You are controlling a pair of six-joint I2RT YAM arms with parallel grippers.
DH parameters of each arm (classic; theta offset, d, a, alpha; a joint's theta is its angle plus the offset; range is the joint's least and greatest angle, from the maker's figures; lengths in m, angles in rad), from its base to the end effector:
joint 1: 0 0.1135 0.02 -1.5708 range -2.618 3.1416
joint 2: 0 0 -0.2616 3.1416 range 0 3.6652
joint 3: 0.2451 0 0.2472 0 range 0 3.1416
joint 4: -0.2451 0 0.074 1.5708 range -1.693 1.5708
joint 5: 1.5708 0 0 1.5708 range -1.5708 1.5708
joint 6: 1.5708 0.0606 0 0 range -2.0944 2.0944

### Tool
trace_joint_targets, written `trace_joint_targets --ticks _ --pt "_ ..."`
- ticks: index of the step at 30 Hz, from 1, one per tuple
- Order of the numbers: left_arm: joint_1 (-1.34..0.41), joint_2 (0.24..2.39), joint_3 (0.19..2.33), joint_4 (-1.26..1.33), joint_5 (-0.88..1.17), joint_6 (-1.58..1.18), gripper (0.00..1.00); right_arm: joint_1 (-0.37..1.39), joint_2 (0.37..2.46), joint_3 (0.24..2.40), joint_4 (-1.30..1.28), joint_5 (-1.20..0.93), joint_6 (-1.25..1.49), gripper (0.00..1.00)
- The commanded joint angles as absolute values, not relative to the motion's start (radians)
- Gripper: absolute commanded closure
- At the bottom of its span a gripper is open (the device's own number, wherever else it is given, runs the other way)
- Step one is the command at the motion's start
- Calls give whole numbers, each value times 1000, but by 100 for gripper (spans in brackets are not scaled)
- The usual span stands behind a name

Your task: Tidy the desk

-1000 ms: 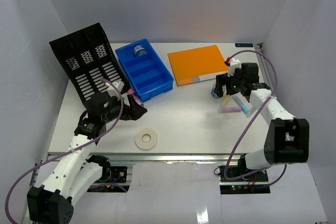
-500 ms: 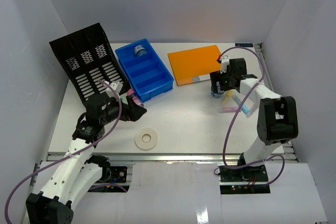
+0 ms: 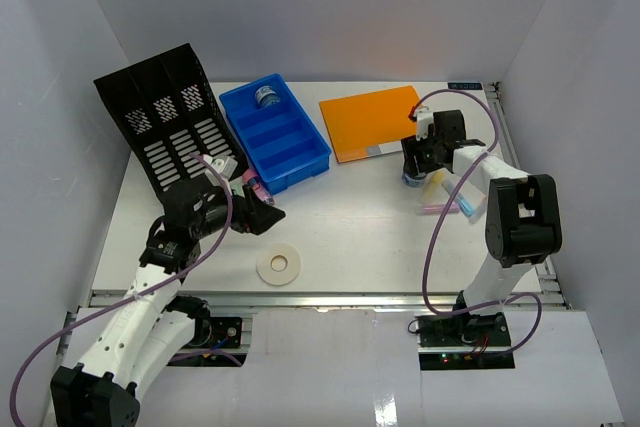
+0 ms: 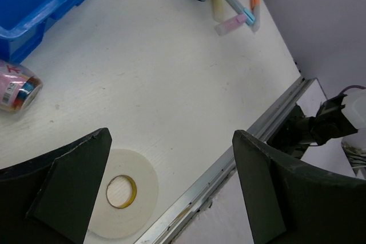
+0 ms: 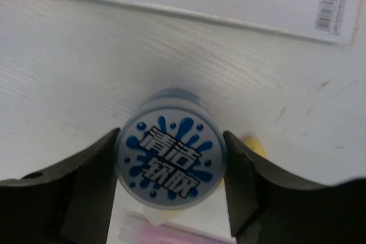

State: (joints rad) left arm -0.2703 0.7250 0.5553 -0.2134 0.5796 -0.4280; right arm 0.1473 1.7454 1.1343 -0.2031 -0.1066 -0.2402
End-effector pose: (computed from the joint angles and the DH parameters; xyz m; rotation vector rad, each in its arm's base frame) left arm 0.1707 -0.0817 0.2590 0.2424 2.0135 -1.0163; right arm 0.3833 0.0634 0.1850 -0.5078 2.3258 0.0829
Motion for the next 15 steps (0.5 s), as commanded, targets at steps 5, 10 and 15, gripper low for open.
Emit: trace_joint_targets --ticks 5,10,15 --pt "-271 797 497 113 753 -747 3 143 1655 1120 -195 -268 -412 81" --pt "-341 914 543 231 740 -869 4 117 1379 988 -220 -612 -546 80" --pt "-520 1081 665 263 633 -874 4 117 1168 858 -249 -1026 -600 75"
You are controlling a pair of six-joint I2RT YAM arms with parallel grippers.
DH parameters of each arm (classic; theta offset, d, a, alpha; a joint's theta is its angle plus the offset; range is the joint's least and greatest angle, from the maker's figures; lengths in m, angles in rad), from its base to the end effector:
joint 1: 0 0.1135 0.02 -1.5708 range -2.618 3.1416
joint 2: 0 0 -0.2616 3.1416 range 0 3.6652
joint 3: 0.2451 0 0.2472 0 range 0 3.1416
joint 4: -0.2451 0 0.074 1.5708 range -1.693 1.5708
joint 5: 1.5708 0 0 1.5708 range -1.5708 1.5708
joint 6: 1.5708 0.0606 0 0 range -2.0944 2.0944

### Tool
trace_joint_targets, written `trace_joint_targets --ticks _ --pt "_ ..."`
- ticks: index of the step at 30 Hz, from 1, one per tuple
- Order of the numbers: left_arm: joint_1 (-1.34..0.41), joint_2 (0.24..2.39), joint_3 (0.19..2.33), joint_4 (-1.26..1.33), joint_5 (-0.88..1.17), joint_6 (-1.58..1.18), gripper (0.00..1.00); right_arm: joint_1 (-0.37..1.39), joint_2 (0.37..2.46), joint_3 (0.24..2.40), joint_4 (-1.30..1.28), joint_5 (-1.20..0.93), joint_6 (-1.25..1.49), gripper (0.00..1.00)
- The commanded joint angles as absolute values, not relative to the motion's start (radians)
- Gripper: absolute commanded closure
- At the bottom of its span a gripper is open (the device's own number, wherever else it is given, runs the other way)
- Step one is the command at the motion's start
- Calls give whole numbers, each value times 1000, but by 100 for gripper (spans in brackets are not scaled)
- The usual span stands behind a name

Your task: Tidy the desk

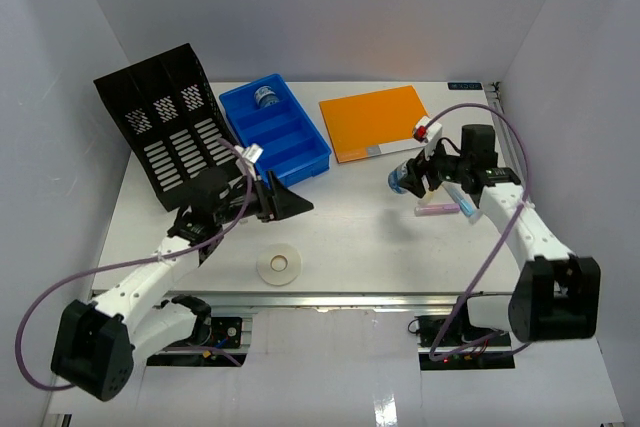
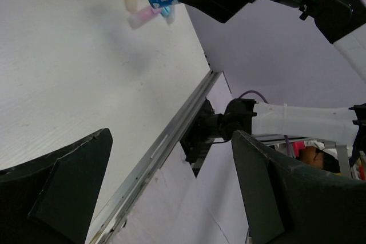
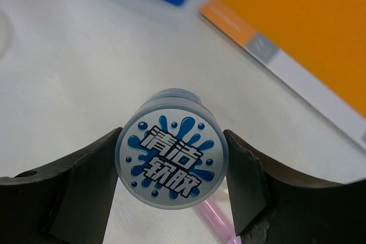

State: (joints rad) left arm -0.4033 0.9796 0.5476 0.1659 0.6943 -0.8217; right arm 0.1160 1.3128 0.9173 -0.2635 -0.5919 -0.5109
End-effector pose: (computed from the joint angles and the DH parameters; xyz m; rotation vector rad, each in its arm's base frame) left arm 0.1995 -0.1273 0.2531 0.1236 2.0424 -1.4500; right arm 0.2900 0.0678 0.2533 -0.9507 1.9099 0.4279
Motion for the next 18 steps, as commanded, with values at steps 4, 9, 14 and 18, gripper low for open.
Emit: trace_joint_targets --ticks 4,9,14,18 --pt "-613 1266 781 304 590 -884 7 118 1085 816 -293 -1216 -649 75" --pt "-693 1457 937 322 552 -888 8 118 1027 791 -327 -1282 -713 76" --pt "-738 1547 1007 322 554 -885 8 119 995 781 -337 -1266 -737 76" --pt "-768 1592 1042 321 558 -884 7 125 992 771 -316 -1235 -720 75"
